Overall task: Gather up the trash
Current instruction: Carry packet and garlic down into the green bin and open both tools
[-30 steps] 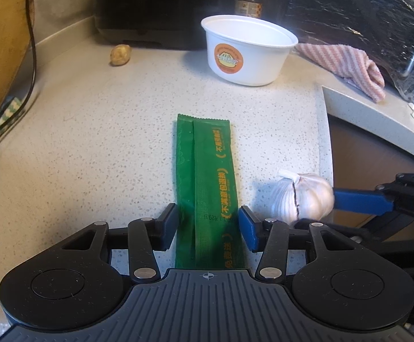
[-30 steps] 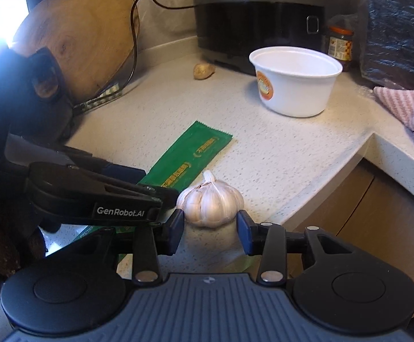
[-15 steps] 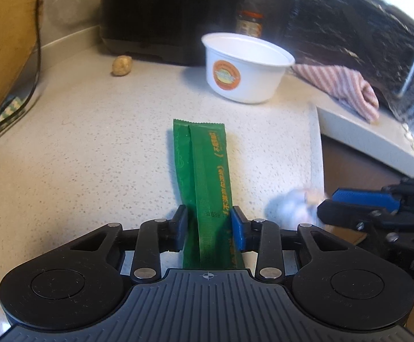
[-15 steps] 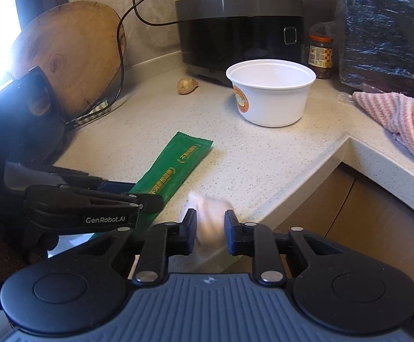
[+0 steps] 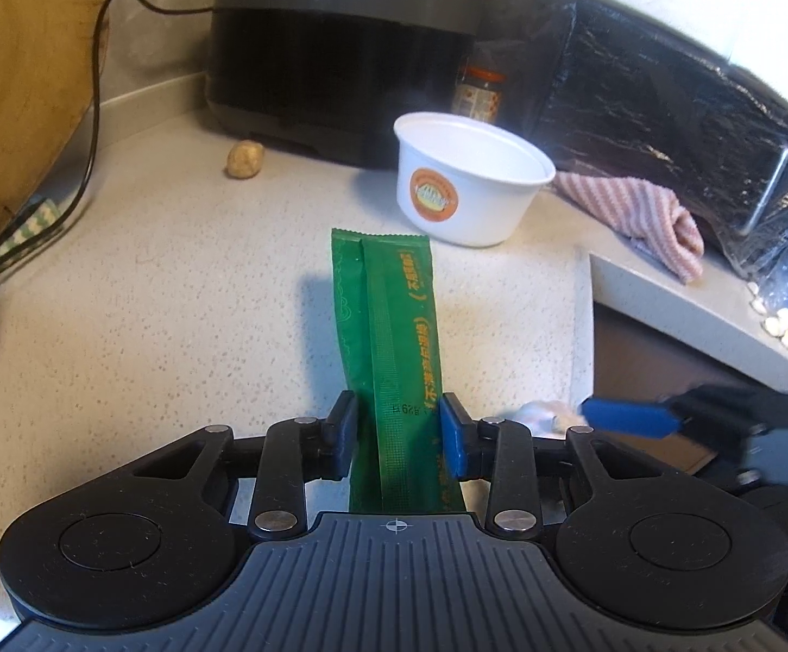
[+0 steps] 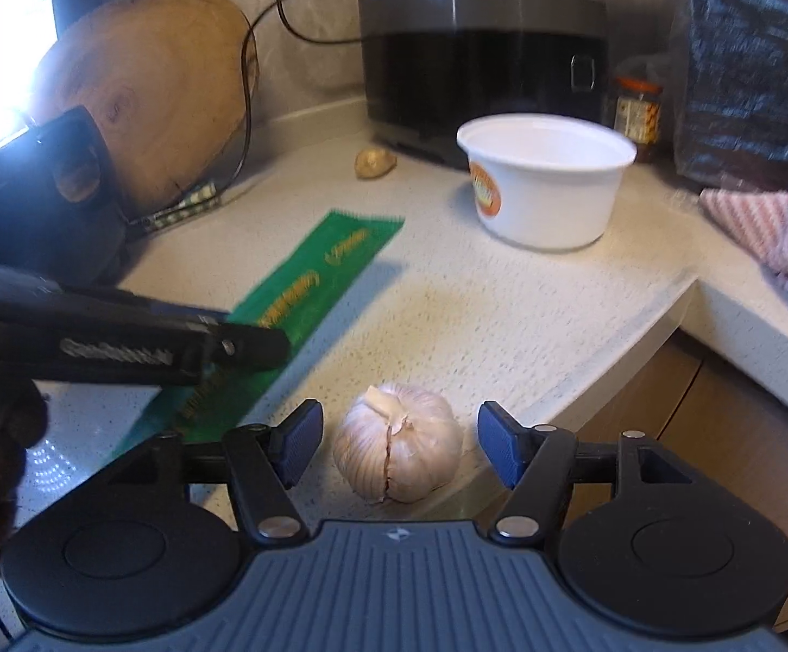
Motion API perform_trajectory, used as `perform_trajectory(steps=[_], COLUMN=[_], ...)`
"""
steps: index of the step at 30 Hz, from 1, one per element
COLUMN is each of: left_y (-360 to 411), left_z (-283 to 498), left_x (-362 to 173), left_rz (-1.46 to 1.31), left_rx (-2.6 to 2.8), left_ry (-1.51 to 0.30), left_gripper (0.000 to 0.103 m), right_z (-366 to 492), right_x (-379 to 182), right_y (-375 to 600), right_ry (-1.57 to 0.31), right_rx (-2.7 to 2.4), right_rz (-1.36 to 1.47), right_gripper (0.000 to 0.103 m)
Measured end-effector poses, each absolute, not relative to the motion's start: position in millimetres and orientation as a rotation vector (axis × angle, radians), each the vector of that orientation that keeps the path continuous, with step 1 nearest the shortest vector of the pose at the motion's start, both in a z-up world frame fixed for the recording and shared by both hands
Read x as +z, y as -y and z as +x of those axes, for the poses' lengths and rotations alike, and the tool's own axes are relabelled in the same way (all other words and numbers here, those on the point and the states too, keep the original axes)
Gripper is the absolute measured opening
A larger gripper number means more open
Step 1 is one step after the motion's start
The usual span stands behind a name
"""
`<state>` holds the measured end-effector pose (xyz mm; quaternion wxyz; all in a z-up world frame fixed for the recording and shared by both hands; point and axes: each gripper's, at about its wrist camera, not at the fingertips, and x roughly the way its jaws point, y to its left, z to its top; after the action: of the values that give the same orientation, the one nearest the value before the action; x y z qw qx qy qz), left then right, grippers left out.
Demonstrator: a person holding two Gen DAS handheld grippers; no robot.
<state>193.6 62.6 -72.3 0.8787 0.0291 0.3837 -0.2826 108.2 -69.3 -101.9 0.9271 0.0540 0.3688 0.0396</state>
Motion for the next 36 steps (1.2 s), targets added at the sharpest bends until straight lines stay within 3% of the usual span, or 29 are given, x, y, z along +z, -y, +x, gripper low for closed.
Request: perform_trajectory(steps=[2,11,17,24,36], left_y=[-60,-6,65,139,157], left_z=[194,177,151,114,87], left_x=[-69,-54,-69,-137,-254], left_rz=[0.051,0.085,0.133,0.26,0.421], left_rx=[-0.602,-0.775,-1.013,-1.184,-1.05], left_ry=[-0.795,-0.774,-0.854,-1.093,-1.453], left_gripper=[0.037,0.037,0.037,0.037,0.037], right_z=[112,63,4,-54,-91], right_x=[-105,-85,-100,-153,-239], right_y=[70,122,181,228,246], right_ry=[-0.784,-0.764,-0.816,-0.955,-1.154], right_rx=[0.094,-0.031,-0.23,-0.436,-0.49], right_rz=[0.115,0.225,0.331,0.445,0.607], right_gripper=[0.055,0.054,0.054,0.054,0.054])
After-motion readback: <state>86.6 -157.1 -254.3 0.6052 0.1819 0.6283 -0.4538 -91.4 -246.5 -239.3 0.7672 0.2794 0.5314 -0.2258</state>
